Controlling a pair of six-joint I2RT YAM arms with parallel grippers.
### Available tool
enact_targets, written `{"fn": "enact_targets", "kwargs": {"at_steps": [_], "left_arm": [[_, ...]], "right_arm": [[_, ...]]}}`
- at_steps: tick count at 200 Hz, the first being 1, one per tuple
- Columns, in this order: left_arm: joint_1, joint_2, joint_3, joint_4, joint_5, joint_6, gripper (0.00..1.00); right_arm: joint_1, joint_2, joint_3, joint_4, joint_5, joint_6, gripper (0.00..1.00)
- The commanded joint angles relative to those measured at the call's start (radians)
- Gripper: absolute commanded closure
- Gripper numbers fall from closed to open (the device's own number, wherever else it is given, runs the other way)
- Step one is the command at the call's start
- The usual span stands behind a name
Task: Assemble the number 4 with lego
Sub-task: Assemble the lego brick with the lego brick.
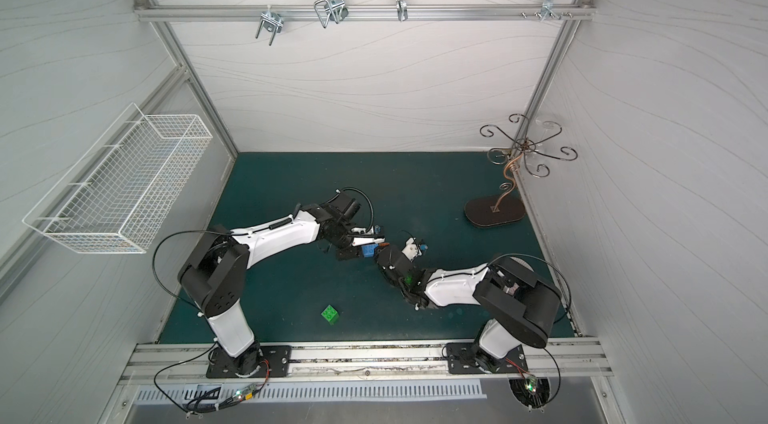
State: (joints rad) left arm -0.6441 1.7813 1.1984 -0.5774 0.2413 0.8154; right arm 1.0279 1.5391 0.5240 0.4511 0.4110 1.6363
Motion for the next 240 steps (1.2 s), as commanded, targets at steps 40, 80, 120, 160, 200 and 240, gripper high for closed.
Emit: {"fn": "enact_targets", "kwargs": {"at_steps": [40,80,120,160,200,240], "left_arm": [[-0.003,0.005,0.049,-0.004,-0.009,0.002,1.0],[-0.003,0.001,0.051,0.0,-0.018,-0.004,1.0],[-0.003,-0.006,0.053,0.008,-0.029,-0.014,1.0],[-0.003,-0.009,0.057,0.015,-0.042,-0.027,1.0],[-0.003,-0.018,0.057,0.028,-0.053,-0.038,1.0],[-0.003,-0.019,0.059,0.04,-0.06,-0.053,1.0]], "right_arm": [[0.025,-0.001,-0.038,-0.161,0.003,0.051,0.42],[0.027,0.004,-0.041,-0.177,-0.004,0.073,0.46],[0.027,0.017,-0.035,-0.182,-0.016,0.081,0.5],[0.027,0.038,-0.041,-0.174,-0.028,0.103,0.51],[0.027,0.052,-0.042,-0.174,-0.036,0.12,0.53],[0.026,0.062,-0.042,-0.182,-0.047,0.134,0.54]]}}
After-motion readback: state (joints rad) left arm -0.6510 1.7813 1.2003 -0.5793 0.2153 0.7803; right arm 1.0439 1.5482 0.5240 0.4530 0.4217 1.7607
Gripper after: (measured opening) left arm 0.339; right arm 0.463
